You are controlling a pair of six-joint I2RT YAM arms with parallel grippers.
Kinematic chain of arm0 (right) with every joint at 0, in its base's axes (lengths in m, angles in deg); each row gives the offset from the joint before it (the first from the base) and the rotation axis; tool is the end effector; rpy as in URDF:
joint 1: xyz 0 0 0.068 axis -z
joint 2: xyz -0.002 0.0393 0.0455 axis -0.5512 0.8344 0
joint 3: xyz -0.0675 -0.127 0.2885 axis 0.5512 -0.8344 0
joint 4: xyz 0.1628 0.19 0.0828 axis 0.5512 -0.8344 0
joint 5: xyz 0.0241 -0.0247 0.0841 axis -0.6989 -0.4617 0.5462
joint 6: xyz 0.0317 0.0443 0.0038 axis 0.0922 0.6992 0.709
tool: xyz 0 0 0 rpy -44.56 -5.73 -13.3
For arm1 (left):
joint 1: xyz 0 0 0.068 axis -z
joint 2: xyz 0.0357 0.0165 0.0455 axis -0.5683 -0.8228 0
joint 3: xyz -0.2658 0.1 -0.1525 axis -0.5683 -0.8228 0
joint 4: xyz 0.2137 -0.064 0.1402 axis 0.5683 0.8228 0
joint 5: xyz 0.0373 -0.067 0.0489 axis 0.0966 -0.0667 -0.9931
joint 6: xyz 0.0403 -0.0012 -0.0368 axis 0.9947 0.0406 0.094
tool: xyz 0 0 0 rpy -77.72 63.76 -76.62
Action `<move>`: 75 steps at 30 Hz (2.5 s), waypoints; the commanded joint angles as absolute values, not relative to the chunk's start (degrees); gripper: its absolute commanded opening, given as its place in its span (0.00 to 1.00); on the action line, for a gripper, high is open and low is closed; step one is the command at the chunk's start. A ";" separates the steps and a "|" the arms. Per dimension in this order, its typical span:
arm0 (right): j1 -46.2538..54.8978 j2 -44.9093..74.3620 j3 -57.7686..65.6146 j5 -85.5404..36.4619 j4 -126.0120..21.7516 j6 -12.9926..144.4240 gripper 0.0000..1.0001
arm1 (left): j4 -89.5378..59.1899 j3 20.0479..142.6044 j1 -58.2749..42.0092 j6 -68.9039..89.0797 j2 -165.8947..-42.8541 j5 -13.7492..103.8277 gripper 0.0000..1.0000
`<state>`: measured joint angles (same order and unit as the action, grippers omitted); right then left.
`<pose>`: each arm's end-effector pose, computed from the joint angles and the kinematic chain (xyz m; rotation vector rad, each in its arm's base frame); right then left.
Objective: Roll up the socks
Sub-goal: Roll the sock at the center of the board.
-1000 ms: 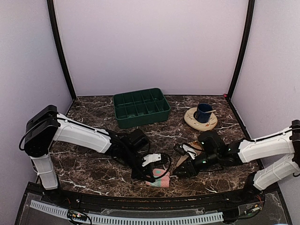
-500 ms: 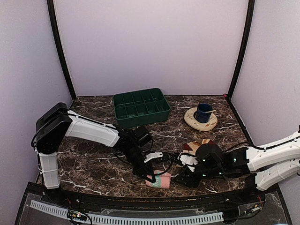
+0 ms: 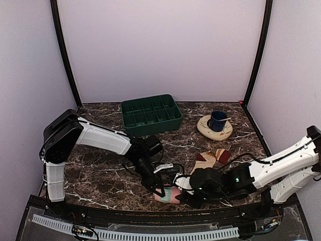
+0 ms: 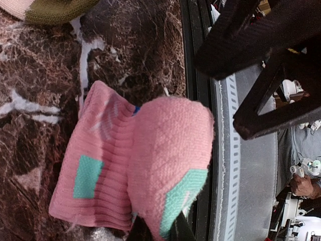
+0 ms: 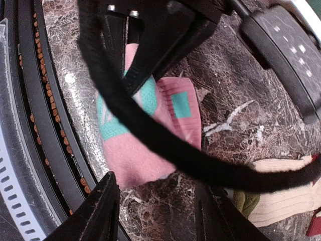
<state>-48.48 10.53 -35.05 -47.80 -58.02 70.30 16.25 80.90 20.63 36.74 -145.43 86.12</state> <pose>0.0449 0.2470 0.2268 -1.2756 2.0297 0.4657 0.2080 -0.3487 0.1700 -1.7510 -2.1737 1.3358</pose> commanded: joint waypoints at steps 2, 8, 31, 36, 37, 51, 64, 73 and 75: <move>-50.92 14.92 -30.01 -52.23 -59.51 66.32 0.48 | 23.07 80.83 20.74 37.92 -148.67 82.98 0.00; -51.78 18.55 -26.90 -50.51 -60.61 63.76 0.50 | 24.04 81.39 20.65 38.73 -149.52 83.34 0.00; -49.24 30.97 -20.81 -48.82 -63.53 59.44 0.50 | 25.09 81.84 20.48 40.38 -150.36 84.07 0.00; -48.00 32.74 -20.33 -46.21 -63.89 59.43 0.36 | 24.70 81.76 20.48 40.07 -150.43 84.11 0.00; -47.76 33.11 -20.30 -45.80 -64.07 59.47 0.35 | 24.63 81.71 20.48 39.93 -150.42 84.13 0.00; -44.87 35.41 -20.46 -37.87 -65.40 61.83 0.05 | 16.34 76.83 17.20 33.26 -144.40 76.84 0.26; -41.74 33.91 -22.36 -31.61 -63.49 65.47 0.02 | 5.64 70.01 12.00 24.64 -135.84 74.73 0.45; -40.61 33.49 -23.99 -27.44 -62.48 68.01 0.02 | 2.33 67.53 9.87 21.65 -132.14 76.80 0.52; -40.19 33.34 -24.43 -26.32 -61.79 68.93 0.02 | 1.30 66.83 9.23 20.73 -130.99 76.96 0.52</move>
<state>-40.42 31.66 -21.08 -31.56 -56.27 66.71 4.38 68.44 11.47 22.86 -135.16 79.26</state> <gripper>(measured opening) 0.249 0.518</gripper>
